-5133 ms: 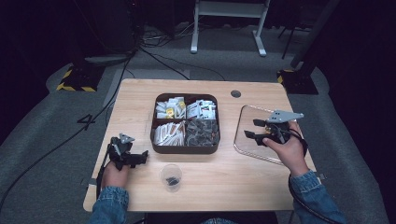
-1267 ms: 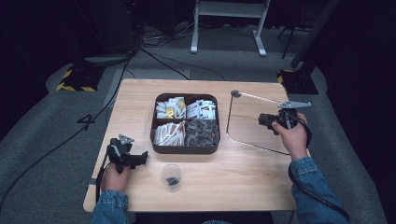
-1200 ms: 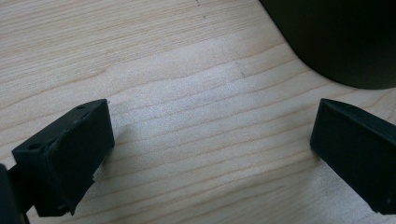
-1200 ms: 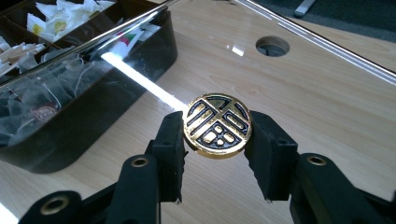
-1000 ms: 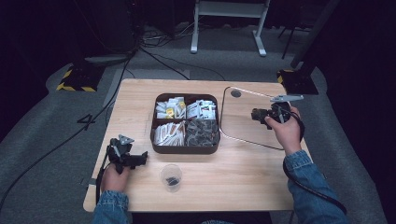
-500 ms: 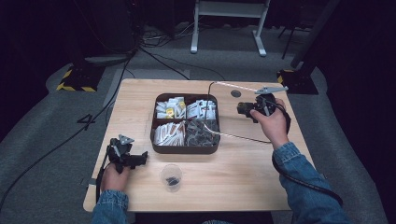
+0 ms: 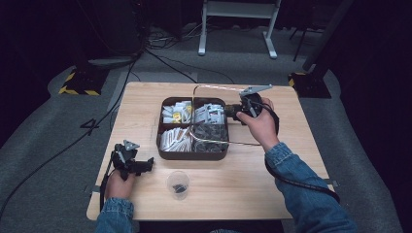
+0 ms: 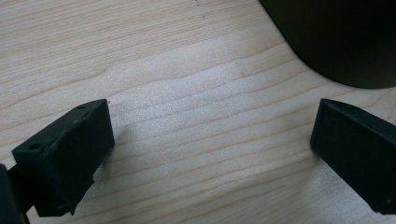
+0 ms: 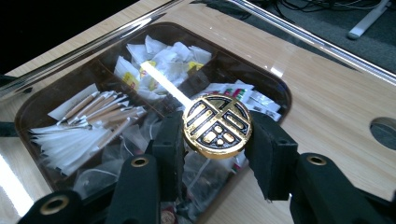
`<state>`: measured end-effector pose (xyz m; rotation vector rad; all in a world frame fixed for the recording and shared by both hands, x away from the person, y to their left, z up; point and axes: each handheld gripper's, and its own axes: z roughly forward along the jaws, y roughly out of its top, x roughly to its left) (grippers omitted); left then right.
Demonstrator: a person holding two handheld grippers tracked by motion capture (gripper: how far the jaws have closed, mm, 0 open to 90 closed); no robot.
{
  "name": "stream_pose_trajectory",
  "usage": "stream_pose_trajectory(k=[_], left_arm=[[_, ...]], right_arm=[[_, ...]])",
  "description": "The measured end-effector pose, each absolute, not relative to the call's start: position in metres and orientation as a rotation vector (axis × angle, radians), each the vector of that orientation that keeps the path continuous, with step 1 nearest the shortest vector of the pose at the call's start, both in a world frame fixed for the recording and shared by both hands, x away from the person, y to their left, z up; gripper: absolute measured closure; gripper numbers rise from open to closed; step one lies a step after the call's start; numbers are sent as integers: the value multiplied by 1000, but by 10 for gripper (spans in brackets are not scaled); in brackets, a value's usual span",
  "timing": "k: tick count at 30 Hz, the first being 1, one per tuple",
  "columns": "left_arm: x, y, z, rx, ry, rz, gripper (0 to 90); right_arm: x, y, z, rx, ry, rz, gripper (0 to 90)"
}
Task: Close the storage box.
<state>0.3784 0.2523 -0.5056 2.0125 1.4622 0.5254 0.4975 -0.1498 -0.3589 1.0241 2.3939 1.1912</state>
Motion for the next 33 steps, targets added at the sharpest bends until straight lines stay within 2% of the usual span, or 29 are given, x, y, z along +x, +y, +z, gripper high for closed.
stream_pose_trajectory(k=[19, 33], left_arm=[[377, 252, -505, 2011, 1468, 529, 0], [378, 253, -506, 2019, 1452, 521, 0]], right_arm=[[503, -87, -368, 997, 2413, 1170, 586], [504, -50, -388, 986, 2436, 1172, 587]])
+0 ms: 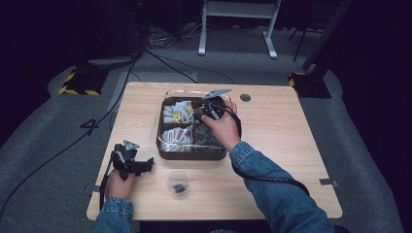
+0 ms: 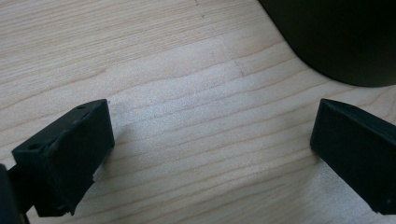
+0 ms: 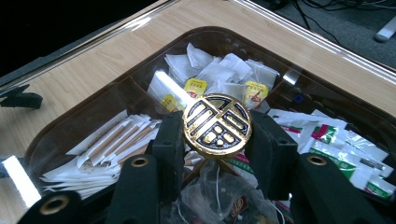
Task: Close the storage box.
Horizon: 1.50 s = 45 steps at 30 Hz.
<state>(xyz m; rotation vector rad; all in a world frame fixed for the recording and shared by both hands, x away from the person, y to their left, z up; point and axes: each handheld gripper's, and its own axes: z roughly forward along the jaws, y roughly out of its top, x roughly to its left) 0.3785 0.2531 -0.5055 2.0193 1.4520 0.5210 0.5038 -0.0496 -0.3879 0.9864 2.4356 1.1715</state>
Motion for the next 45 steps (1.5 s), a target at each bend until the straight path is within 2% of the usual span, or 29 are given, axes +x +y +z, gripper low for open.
stream_pose_trajectory(k=[22, 45], left_arm=[[379, 253, -506, 2018, 1452, 521, 0], [379, 253, -506, 2019, 1452, 521, 0]], right_arm=[[514, -35, -423, 935, 2454, 1146, 586], [515, -33, -434, 939, 2462, 1113, 587]])
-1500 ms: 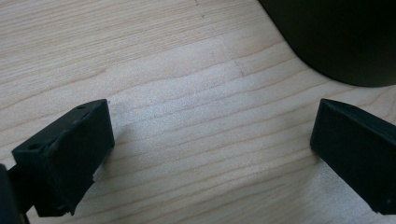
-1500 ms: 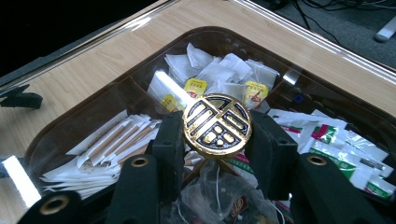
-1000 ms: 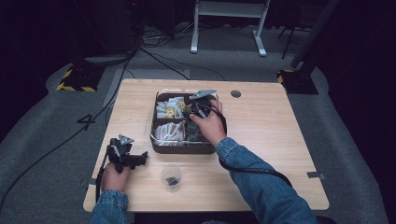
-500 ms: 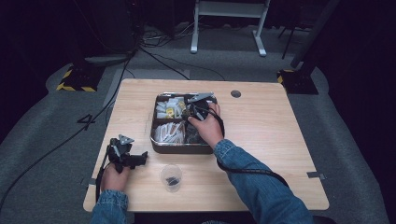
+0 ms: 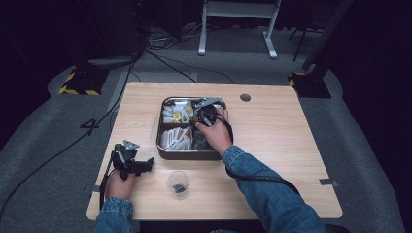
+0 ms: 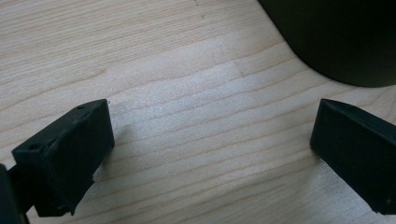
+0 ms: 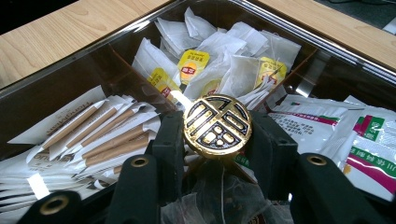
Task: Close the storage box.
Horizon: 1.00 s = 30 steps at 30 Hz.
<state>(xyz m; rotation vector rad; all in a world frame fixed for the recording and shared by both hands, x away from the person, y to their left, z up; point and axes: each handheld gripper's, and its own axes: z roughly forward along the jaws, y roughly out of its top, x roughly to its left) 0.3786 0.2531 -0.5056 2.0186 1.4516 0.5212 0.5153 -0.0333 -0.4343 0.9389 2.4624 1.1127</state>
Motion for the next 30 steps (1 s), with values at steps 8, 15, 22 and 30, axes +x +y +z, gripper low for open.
stream_pose_trajectory(k=[8, 15, 22, 30], left_arm=[[379, 253, -506, 2019, 1451, 521, 0], [379, 253, -506, 2018, 1452, 521, 0], [379, 253, -506, 2018, 1452, 521, 0], [379, 253, -506, 2018, 1452, 521, 0]], right_arm=[[517, -32, -436, 941, 2462, 1111, 586], [519, -33, -439, 958, 2461, 1138, 584], [517, -34, -440, 940, 2460, 1139, 585], [518, -36, -440, 956, 2460, 1164, 532]])
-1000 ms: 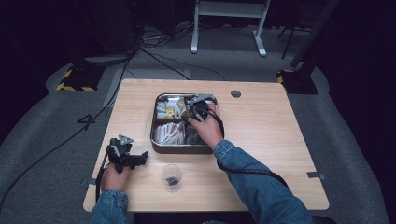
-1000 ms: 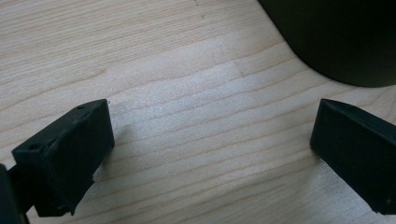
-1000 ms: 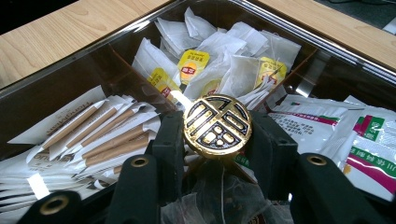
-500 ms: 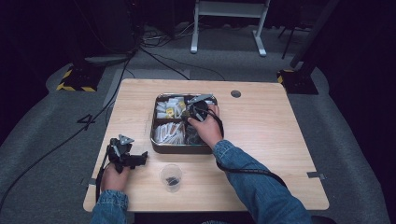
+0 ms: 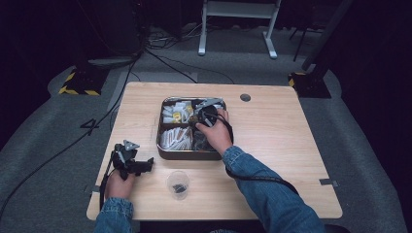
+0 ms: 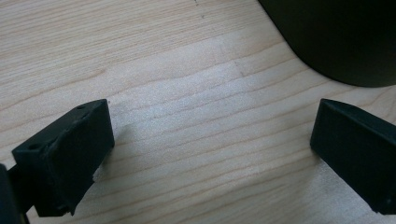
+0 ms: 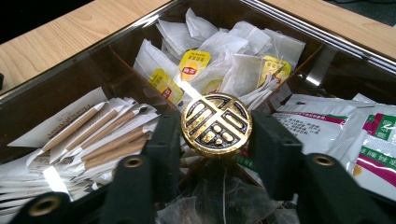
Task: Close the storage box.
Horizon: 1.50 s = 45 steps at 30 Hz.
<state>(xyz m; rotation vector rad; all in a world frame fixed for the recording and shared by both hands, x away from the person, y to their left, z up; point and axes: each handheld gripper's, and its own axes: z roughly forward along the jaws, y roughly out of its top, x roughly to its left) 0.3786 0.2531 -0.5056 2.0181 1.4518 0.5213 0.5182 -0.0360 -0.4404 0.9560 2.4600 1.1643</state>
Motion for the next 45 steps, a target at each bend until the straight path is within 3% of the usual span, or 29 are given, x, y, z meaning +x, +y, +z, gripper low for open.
stream_pose_trajectory(k=[11, 37, 45], left_arm=[[379, 253, -506, 2019, 1451, 521, 0], [378, 253, -506, 2017, 1453, 522, 0], [378, 253, -506, 2018, 1453, 522, 0]], right_arm=[[515, -48, -426, 942, 2458, 1240, 414], [475, -121, -376, 826, 2460, 1317, 375], [461, -167, -366, 808, 2428, 1361, 358]])
